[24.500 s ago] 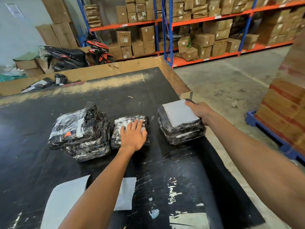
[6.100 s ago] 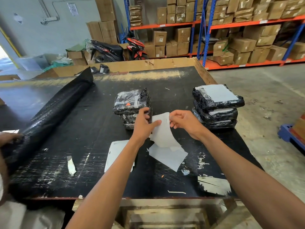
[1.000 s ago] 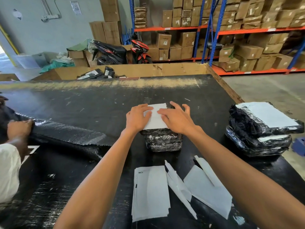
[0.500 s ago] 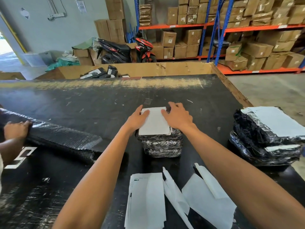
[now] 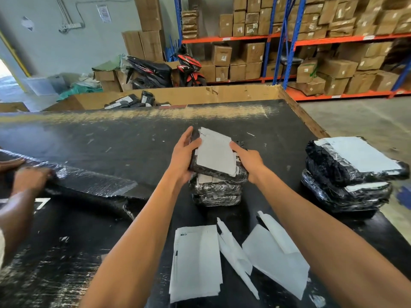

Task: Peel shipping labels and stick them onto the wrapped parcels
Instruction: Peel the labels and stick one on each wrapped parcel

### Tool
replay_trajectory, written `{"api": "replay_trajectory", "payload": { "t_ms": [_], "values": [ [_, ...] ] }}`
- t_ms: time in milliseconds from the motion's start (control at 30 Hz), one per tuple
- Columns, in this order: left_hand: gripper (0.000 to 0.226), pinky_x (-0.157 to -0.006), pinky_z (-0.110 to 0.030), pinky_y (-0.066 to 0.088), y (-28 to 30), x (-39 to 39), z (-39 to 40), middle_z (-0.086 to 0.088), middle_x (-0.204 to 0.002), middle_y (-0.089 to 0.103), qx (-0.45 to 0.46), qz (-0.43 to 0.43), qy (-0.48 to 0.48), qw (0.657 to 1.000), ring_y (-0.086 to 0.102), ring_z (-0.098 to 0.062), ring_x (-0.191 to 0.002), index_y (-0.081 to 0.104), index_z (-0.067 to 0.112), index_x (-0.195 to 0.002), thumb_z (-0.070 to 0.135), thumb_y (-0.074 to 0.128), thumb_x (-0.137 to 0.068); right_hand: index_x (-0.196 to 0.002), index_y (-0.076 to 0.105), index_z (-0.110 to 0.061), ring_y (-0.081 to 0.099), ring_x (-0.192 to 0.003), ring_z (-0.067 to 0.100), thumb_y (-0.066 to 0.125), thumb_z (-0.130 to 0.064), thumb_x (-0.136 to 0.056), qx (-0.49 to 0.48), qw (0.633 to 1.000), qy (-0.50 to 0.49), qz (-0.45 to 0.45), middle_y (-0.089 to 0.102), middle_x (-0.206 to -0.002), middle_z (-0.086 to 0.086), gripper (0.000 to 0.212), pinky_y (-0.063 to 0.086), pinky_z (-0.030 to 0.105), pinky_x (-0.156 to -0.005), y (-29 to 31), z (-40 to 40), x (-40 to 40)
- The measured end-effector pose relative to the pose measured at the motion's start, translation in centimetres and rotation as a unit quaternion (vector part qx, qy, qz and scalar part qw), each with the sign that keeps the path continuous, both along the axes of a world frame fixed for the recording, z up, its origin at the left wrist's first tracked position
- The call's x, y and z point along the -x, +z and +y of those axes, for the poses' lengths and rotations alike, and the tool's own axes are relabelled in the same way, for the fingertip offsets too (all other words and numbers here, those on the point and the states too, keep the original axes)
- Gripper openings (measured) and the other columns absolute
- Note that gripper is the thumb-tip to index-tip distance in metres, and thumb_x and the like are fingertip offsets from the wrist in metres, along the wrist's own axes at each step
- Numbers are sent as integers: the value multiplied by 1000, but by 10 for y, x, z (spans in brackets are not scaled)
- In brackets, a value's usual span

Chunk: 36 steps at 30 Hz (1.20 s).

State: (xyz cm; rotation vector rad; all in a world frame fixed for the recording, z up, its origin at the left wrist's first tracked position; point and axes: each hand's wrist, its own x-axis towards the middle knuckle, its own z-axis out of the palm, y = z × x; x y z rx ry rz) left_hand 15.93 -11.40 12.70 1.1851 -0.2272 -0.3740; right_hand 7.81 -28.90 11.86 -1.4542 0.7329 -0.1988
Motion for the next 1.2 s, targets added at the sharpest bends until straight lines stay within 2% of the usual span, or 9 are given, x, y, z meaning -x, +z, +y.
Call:
{"api": "replay_trajectory", "payload": {
  "t_ms": [133, 333, 467, 600, 700, 767, 1000, 1133, 1200],
  "values": [
    [53, -74, -35, 59, 0, 9, -10, -3, -135, 63, 60, 19, 16, 998, 71, -21, -104, 55, 15, -140, -2, 62, -91, -138, 54, -9, 67, -110, 34, 91, -66, -41, -114, 993, 12, 7, 66, -129, 9, 118, 55, 56, -94, -6, -14, 2],
    [45, -72, -38, 60, -14, 42, -28, 0, -128, 68, 61, 35, 19, 997, 72, -25, -104, 60, 21, -135, 3, 60, -94, -157, 28, -20, 49, -136, 34, 77, -71, -63, -98, 995, 12, 6, 40, -158, 5, 118, 44, 56, -109, -11, -33, 30],
    [37, -107, -42, 47, -22, 53, -42, 3, -141, 58, -91, -80, 8, 993, 58, -17, -126, 51, 30, -142, 31, 41, -106, -159, 24, -21, 50, -136, 31, 79, -67, -70, -96, 995, -34, -5, 39, -159, 3, 115, 53, 47, -94, -6, -38, 67],
    [49, -117, -36, 29, -40, 52, -48, -5, -153, 44, -352, -284, -20, 892, 41, -21, -141, 39, 18, -151, 39, 30, -108, -152, 41, -21, 65, -119, 29, 89, -71, -47, -116, 992, -41, 29, 59, -144, 4, 127, 59, 47, -89, -25, -65, 112],
    [46, -109, -42, 36, -53, 58, -61, -17, -141, 53, -519, -429, -17, 739, 46, -33, -132, 49, 4, -140, 30, 40, -104, -113, 73, -18, 77, -77, 22, 77, -52, -82, -136, 989, -48, 36, 79, -99, 6, 46, 62, 34, -66, -36, -77, 158],
    [43, -101, -43, 41, -59, 65, -70, -20, -128, 59, -550, -472, 11, 689, 52, -34, -120, 56, 0, -129, 28, 39, -101, -102, 77, -17, 76, -71, 22, 73, -46, -87, -131, 988, -55, 63, 80, -93, 7, 33, 62, 34, -65, -43, -87, 195],
    [31, -79, -43, 50, -50, 64, -72, -19, -102, 66, -565, -457, 56, 685, 61, -40, -95, 68, 2, -100, 25, 51, -88, -113, 70, -14, 76, -64, 21, 75, -37, -88, -98, 985, -116, 86, 80, -86, 8, 35, 59, 31, -52, -61, -134, 282],
    [34, -106, -51, 38, -57, 73, -85, -19, -123, 62, -601, -427, 86, 669, 55, -37, -116, 64, 3, -113, 22, 47, -92, -140, 54, -12, 75, -92, 26, 93, -54, -57, -46, 987, -123, 92, 74, -116, 8, 101, 63, 38, -72, -64, -170, 298],
    [42, -117, -55, 18, -63, 85, -90, -19, -147, 46, -625, -393, 98, 668, 38, -35, -139, 53, 8, -135, 26, 41, -98, -120, 60, -15, 66, -88, 18, 85, -45, -76, -8, 991, -97, 95, 67, -102, -3, 59, 57, 25, -75, -59, -178, 301]
  ]
}}
